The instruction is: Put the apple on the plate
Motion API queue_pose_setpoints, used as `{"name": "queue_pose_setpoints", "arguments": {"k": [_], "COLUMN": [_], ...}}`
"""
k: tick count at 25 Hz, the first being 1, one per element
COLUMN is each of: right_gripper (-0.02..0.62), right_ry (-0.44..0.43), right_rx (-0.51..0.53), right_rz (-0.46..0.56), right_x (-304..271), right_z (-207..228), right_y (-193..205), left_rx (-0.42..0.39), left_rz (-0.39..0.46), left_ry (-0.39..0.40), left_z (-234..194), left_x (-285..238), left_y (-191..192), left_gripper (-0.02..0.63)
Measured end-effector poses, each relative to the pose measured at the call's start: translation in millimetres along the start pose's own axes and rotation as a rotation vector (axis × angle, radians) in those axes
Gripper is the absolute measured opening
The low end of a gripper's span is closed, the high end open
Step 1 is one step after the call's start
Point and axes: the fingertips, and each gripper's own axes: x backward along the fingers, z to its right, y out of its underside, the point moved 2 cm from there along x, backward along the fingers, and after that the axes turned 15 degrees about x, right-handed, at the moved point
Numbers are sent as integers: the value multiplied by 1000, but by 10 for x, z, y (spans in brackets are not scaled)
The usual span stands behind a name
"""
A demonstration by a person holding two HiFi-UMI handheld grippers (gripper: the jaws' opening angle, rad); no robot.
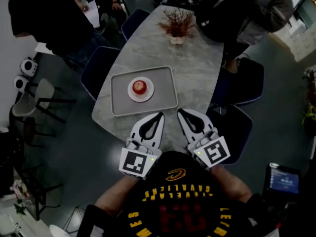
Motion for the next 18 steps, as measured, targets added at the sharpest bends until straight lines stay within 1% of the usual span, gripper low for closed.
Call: {"name": "queue_pose_setpoints", "arguments": {"k": [14,18], "right_gripper": [6,6], "right_ry": [-2,-3], "right_rx": [-4,-8], "right_rz": [-9,-16], "right_x": [-27,-26], "right_z": [-10,-4], "right_y": [26,10], "left_rx": [8,8], "left_rz": [-10,0], "left_ry": [-2,-5], "left_z": [-49,-61], "left_x": [-10,-12], "left_y": [22,13], "left_gripper": [2,2]}}
